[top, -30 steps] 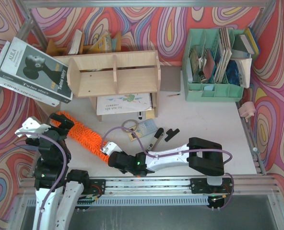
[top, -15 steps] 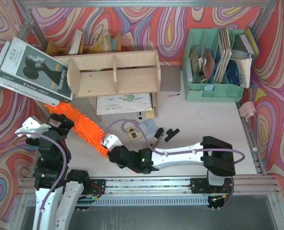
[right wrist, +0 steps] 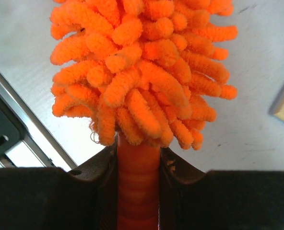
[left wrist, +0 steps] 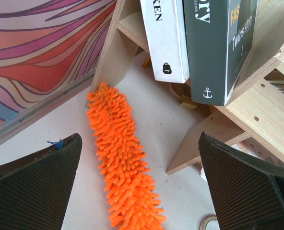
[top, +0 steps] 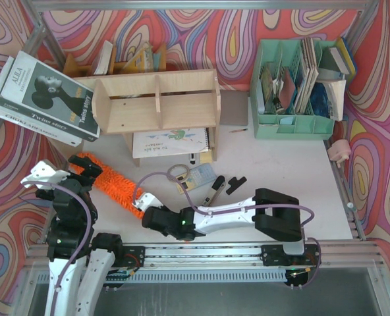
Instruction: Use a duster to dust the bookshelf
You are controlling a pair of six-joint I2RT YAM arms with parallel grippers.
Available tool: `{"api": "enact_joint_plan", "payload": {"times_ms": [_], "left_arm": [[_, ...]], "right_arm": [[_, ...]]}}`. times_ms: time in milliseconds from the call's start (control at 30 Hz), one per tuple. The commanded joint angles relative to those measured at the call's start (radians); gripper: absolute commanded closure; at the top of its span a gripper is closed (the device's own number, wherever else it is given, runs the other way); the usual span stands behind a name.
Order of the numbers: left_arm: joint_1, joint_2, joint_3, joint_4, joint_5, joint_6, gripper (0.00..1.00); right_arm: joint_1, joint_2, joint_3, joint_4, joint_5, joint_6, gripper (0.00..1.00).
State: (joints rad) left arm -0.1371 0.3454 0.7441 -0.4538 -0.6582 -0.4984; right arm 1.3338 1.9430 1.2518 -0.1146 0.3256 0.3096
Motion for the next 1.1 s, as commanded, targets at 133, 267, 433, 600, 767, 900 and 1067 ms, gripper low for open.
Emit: {"api": "enact_joint_plan", "payload": {"times_ms": [133, 267, 433, 600, 767, 900, 1067], "left_arm": [[0.007, -0.003, 0.000, 0.012, 0.011, -0.008, 0.02], [0.007, -0.005, 0.000, 0.010, 0.011, -0.008, 0.02], [0.007, -0.008, 0.000, 0.010, 0.012, -0.009, 0.01], [0.007, -0.007, 0.001, 0.010, 0.015, -0.009, 0.02], [0.007, -0.012, -0.002, 0.011, 0.019, -0.009, 0.01], [0.007, -0.011, -0.001, 0.012, 0.019, -0.009, 0.01], [0.007, -0.011, -0.003, 0.014, 0.021, -0.011, 0.02]], "right_arm": [[-0.007, -0.166, 0.087, 0.040, 0.192, -0.015, 1.00], [-0.013, -0.125, 0.122, 0.003, 0.161, 0.006, 1.00], [-0.016, -0.015, 0.118, 0.017, 0.117, 0.009, 1.00], [-0.031, 0.034, 0.134, 0.020, 0.078, 0.014, 1.00], [-0.046, 0.005, 0.168, 0.011, 0.096, -0.015, 1.00], [-0.047, -0.051, 0.203, 0.017, 0.136, -0.038, 1.00], [-0.049, -0.084, 0.196, 0.033, 0.146, -0.034, 1.00]]}}
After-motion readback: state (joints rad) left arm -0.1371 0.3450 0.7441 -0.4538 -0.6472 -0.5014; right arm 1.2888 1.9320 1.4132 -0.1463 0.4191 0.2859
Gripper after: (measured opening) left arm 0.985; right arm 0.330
